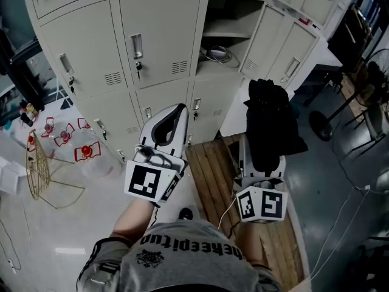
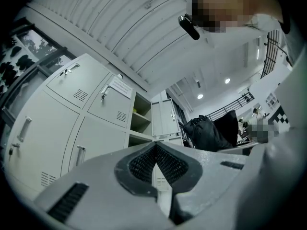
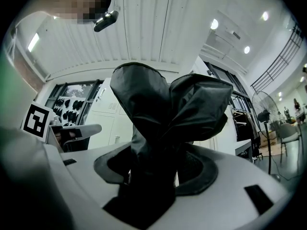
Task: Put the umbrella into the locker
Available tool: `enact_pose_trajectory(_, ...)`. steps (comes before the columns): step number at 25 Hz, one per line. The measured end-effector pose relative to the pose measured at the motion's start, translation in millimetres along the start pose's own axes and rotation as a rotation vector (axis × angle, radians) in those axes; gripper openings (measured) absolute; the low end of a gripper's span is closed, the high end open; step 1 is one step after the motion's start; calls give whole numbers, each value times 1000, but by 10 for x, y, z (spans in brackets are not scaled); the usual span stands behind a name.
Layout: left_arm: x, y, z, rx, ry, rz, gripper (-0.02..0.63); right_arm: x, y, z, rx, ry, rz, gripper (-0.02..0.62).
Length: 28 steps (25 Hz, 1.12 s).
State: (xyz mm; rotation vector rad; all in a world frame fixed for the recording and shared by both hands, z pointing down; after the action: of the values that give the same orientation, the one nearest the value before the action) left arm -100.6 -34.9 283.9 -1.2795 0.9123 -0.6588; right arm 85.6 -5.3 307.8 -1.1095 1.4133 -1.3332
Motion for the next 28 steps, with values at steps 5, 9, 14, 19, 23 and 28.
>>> enact_pose_trajectory(5, 258, -117, 20, 2, 17, -3, 5, 226, -86, 211, 5, 19, -10, 256)
enact_pose_trajectory(9, 360, -192, -13, 11, 37, -23, 5, 374, -145, 298, 24, 34, -17, 256)
enact_pose_trajectory(14, 492, -267, -88, 14, 51, -38, 5, 549, -190, 340, 30, 48, -26, 256)
enact_pose_trajectory(19, 704, -301, -193, 18, 42, -32, 5, 780, -204, 375, 29, 54, -26, 256)
enact_pose_trajectory(23, 916, -319, -350, 22, 45, -31, 5, 1023, -167, 402, 25, 49, -21, 256)
enact_pose_trajectory(28, 1228, -321, -580, 25, 33, -13, 5, 1389, -103, 431, 19, 40, -10, 256)
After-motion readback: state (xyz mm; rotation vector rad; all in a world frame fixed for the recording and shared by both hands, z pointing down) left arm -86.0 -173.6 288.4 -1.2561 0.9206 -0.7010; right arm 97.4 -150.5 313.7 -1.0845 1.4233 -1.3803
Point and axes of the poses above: the fingertips, and each gripper's own axes: x forward along the fingers, z to its right, y out of its top, the point moved 2 cm from there along -x, backward along the fingers, and after that the axes turned 12 degrees about -z, right-handed, at the moved point
